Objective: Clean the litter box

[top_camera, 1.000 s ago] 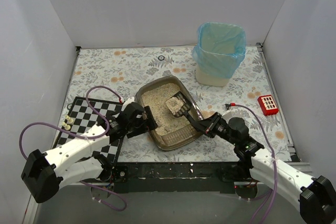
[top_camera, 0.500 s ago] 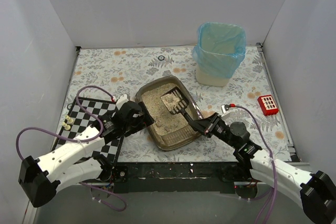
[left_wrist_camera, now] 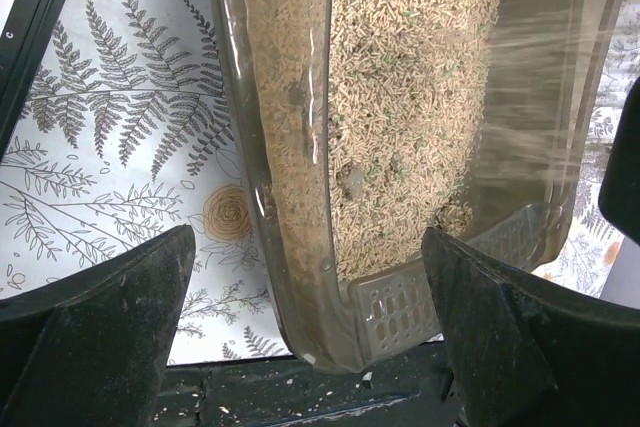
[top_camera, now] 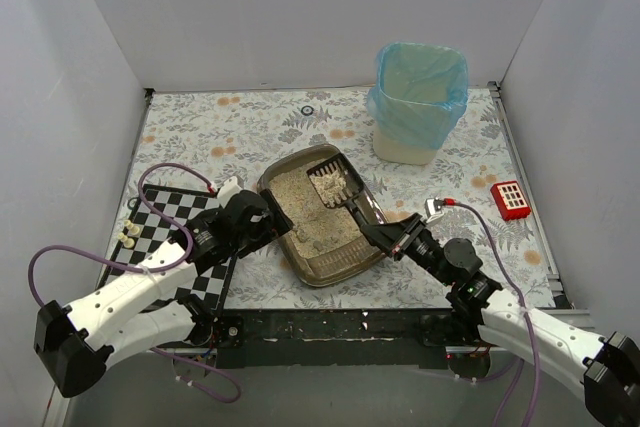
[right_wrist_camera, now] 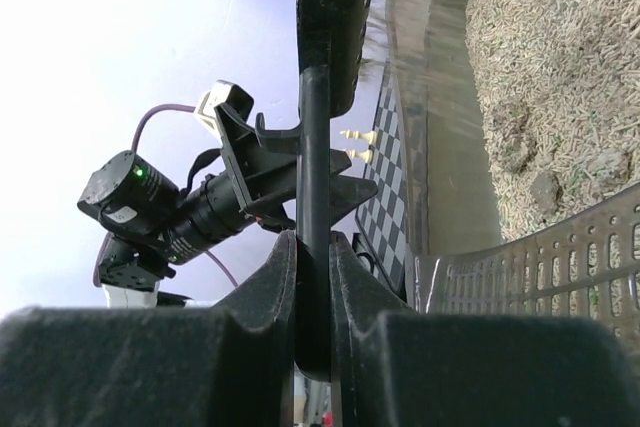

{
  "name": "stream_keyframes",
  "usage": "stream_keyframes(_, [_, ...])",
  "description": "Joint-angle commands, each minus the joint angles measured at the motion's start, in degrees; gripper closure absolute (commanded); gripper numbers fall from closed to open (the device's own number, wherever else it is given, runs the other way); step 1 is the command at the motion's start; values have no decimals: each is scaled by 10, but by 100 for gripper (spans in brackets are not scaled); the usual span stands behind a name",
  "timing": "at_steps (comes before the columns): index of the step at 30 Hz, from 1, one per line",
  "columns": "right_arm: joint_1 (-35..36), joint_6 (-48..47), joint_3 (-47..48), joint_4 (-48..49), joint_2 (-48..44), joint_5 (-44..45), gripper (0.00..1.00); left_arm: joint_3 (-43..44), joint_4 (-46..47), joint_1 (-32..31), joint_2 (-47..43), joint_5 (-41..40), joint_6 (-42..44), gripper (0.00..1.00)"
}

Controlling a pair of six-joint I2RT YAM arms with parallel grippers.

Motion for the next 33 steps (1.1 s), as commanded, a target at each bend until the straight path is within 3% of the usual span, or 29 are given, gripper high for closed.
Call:
stream_keyframes(1, [30,35,-36,66,38,37,99,24,-9,-3,4,-24,-3,2])
stream_keyframes(3, [34,58,-35,114,83,-18,99,19,-7,-2,3,-15,-5,2])
stream_keyframes(6, [34,161,-91,145,92,10,99,16,-27,-2,-4,-19,-15,2])
stream_keyframes(7, [43,166,-88,134,100,45,99,9,-26,-2,-10,-22,-18,2])
stream_keyframes(10, [47,123,-60,153,127,-17,99,1,-6,-1,-20,-12,-8,2])
stream_keyframes(12, [46,154,-91,187,109,11,99,11,-22,-1,-17,-17,-10,2])
stream_keyframes(14, [50,172,-99,122,87,58,99,14,-30,-2,-17,-21,-12,2])
stream_keyframes(16, [51,129,-56,50,81,18,99,9,-26,-2,-18,-19,-12,2])
stream_keyframes(17, [50,120,-49,35,74,-2,99,7,-26,-1,-18,-19,-12,2])
stream_keyframes(21, [97,116,-37,-17,48,133,99,-1,-12,-1,-20,-12,-16,2])
stream_keyframes(24, [103,83,5,-45,72,103,99,-3,3,-1,-11,0,-8,2])
stream_keyframes(26, [104,126,-23,-20,51,145,99,1,-11,-1,-5,-5,-11,2])
stream_keyframes(29, [107,82,-49,83,80,96,99,-3,-7,-1,-3,-10,-11,2])
stream_keyframes(33, [114,83,-9,42,128,110,99,-1,2,-1,-3,-5,-6,2])
